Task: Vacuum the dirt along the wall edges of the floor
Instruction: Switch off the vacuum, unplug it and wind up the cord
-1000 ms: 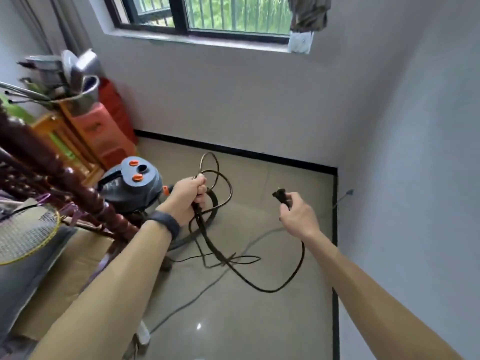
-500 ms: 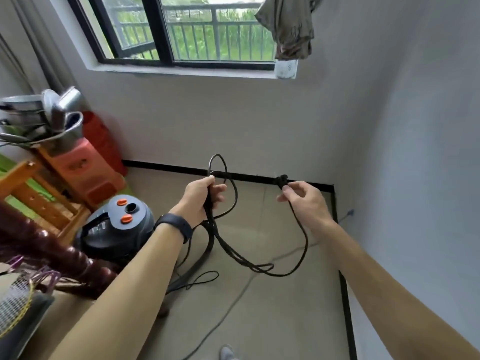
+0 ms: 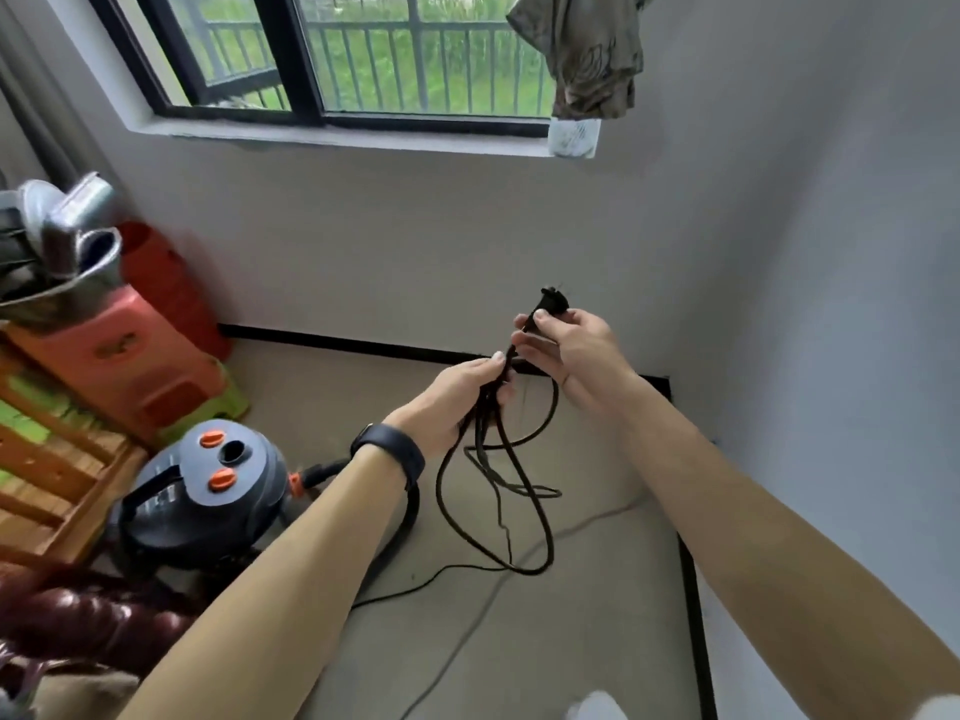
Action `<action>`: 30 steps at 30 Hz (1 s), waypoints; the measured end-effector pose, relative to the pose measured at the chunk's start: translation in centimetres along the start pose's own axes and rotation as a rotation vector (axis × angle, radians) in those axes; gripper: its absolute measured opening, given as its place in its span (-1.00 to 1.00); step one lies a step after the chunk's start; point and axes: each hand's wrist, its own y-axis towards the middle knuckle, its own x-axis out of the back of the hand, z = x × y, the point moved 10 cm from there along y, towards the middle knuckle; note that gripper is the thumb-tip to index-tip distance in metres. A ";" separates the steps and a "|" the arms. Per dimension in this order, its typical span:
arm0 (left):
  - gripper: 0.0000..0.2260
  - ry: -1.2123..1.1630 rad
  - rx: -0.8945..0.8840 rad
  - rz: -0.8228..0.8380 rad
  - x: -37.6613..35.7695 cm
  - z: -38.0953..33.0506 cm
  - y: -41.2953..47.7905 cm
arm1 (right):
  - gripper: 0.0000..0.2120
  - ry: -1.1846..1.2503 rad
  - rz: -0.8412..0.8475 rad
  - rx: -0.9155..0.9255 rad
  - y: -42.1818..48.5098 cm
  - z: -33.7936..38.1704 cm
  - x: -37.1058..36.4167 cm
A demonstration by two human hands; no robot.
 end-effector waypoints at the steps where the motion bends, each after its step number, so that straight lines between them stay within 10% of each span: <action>1: -0.75 -0.007 0.003 -0.015 -0.3 -0.4 0.8 | -0.96 -0.030 -0.007 0.009 1.1 0.2 0.6; 9: -0.74 -0.283 -0.097 -0.356 2.5 -7.3 2.6 | -0.87 -0.359 -0.315 -0.066 5.3 -6.8 13.3; 14: -0.70 -0.372 -0.283 -0.481 5.3 -14.7 -0.8 | -0.56 -1.095 0.350 -0.464 6.4 -21.2 9.3; 21: -0.69 -0.246 -0.401 -0.671 11.1 -19.7 -7.6 | -0.14 -0.881 0.888 -0.170 2.3 -21.0 -9.9; 25: -0.72 -0.174 -0.369 -0.751 15.5 -18.2 -10.3 | -0.56 -1.100 1.092 -0.019 -0.5 -23.6 -15.2; 30: -0.74 0.064 -0.254 -0.893 22.4 -14.0 -13.3 | -0.76 -1.247 0.822 0.167 4.0 -22.7 -11.9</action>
